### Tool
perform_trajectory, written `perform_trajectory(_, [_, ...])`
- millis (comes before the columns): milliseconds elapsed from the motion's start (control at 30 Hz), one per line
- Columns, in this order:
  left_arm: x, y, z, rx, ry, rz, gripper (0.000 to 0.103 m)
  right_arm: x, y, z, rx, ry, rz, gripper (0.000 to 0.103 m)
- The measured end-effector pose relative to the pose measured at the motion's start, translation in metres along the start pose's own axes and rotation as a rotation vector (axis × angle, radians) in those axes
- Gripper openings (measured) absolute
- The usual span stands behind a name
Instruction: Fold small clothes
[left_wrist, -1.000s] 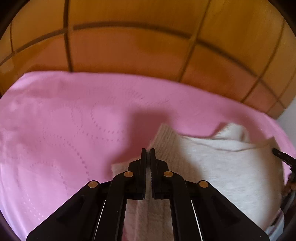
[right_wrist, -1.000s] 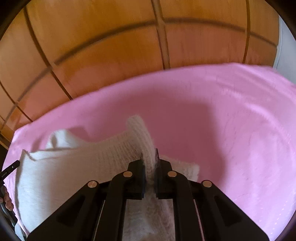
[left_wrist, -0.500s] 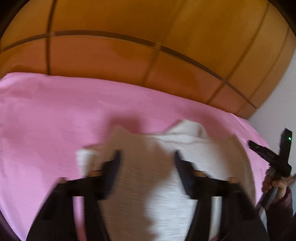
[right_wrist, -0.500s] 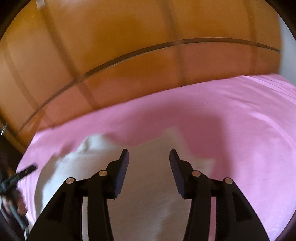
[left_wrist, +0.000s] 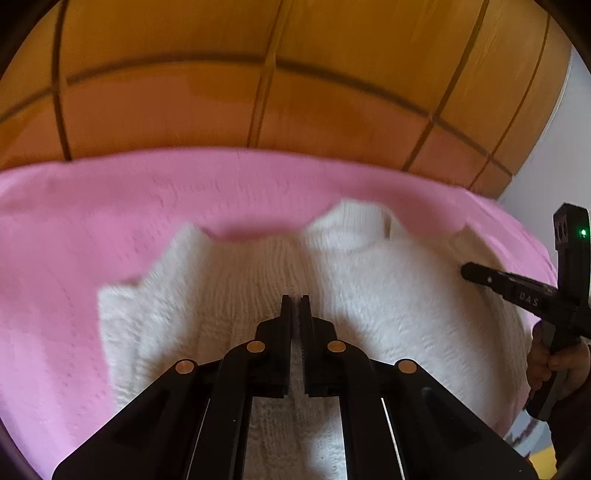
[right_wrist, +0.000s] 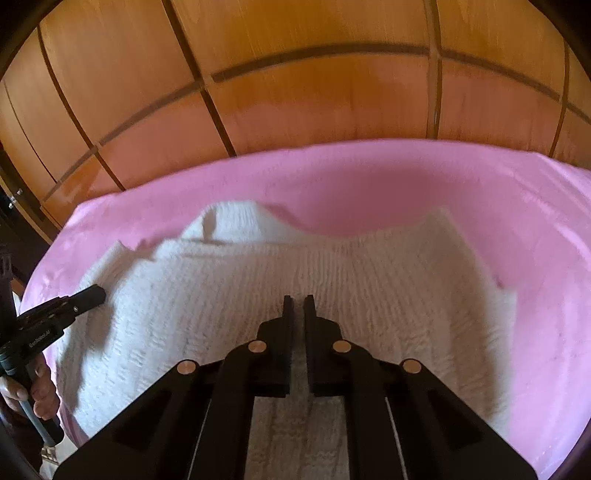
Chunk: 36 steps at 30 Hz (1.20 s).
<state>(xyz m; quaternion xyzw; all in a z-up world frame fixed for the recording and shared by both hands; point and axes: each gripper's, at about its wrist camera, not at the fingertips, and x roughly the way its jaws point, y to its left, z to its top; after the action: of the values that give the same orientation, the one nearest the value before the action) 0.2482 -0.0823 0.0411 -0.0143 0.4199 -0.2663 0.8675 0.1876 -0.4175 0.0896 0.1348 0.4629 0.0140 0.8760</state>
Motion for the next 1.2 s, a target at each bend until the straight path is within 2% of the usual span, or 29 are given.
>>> perform_trajectory(133, [-0.01,-0.002,0.012,0.002,-0.068,0.029,0.003,-0.014,0.007,0.013,-0.001,-0.068,0.0,0.004])
perform_trajectory(233, [-0.004,-0.002,0.022,-0.003,-0.075,0.055,0.003,-0.013,0.01,0.023,-0.007,-0.099,-0.026,0.004])
perform_trajectory(333, [0.023,0.0,0.027,-0.002,-0.024,0.105,0.003,0.014,0.006,0.025,0.002,-0.051,-0.073,0.004])
perform_trajectory(467, [0.068,0.014,0.015,0.002,0.094,0.197,0.003,0.056,-0.002,0.013,0.021,0.023,-0.128,0.005])
perform_trajectory(600, [0.064,0.02,0.014,-0.028,0.085,0.18,0.003,0.055,-0.002,0.011,0.024,0.005,-0.128,0.008])
perform_trajectory(633, [0.058,0.022,0.015,-0.041,0.083,0.172,0.007,0.053,-0.002,0.011,0.022,0.004,-0.125,0.011])
perform_trajectory(700, [0.045,0.023,0.018,-0.064,0.072,0.164,0.018,0.042,-0.002,0.011,0.028,-0.007,-0.117,0.022])
perform_trajectory(733, [0.031,0.024,0.017,-0.081,0.054,0.153,0.023,0.032,-0.003,0.009,0.036,-0.024,-0.106,0.036])
perform_trajectory(767, [0.021,0.024,0.015,-0.087,0.037,0.141,0.023,0.022,-0.002,0.008,0.04,-0.041,-0.086,0.04])
perform_trajectory(933, [-0.025,0.001,-0.015,-0.035,-0.012,0.079,0.023,-0.026,0.025,-0.019,-0.03,-0.084,0.02,0.04])
perform_trajectory(1067, [-0.053,-0.021,-0.05,-0.003,-0.03,0.003,0.023,-0.058,0.055,-0.06,-0.129,-0.085,0.099,0.049])
perform_trajectory(1167, [-0.05,-0.037,-0.076,0.014,0.023,-0.058,0.023,-0.063,0.073,-0.095,-0.173,-0.05,0.101,0.052])
perform_trajectory(1200, [-0.045,-0.043,-0.084,0.034,0.043,-0.049,0.023,-0.059,0.074,-0.105,-0.17,-0.027,0.098,0.052])
